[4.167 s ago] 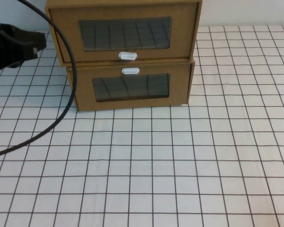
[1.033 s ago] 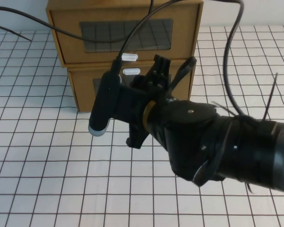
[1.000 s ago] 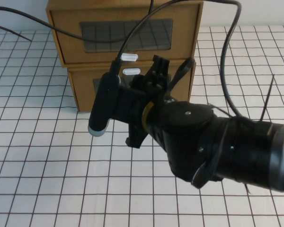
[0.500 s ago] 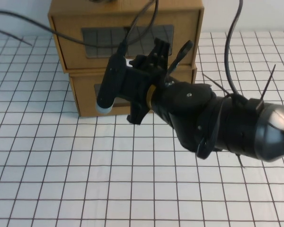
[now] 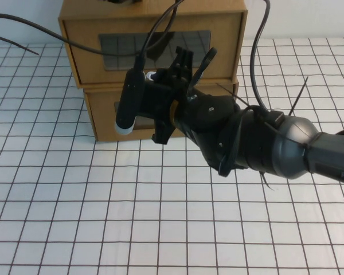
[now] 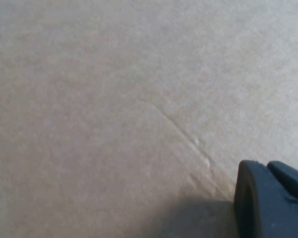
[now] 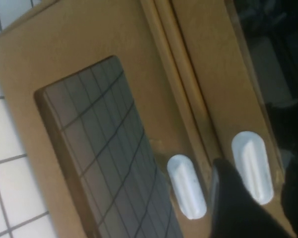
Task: Open the shoe box
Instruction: 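Pull the top drawer of the cardboard box fully open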
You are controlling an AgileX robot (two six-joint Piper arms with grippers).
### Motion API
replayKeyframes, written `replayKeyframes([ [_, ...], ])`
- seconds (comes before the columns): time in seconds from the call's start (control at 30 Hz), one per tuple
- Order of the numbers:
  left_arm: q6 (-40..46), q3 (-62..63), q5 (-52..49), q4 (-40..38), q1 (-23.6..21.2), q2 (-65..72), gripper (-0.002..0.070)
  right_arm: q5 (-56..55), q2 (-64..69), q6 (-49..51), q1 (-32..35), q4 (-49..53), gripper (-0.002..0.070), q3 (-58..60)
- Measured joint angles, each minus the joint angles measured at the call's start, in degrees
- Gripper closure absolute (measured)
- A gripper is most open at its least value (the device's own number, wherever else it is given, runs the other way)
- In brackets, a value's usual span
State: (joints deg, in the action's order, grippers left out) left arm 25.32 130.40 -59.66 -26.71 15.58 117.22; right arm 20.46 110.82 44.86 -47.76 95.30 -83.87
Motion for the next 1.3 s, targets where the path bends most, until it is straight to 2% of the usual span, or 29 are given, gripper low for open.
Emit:
replayKeyframes([
  [0.7,0.0,0.0,0.0,-0.1,0.0,0.0,0.0677,0.6,4.4,-3.9,1.2,0.1,0.0463,-2.9],
  [0.93,0.0,0.0,-0.1,-0.2,0.0,0.0,0.0677,1.0,4.9,-4.4,1.2,-0.1,0.0501,-4.8],
  [1.3,-0.1,0.0,-0.2,-0.2,0.0,0.0,0.0677,3.8,4.8,-6.6,1.5,-2.1,0.0512,-6.2],
])
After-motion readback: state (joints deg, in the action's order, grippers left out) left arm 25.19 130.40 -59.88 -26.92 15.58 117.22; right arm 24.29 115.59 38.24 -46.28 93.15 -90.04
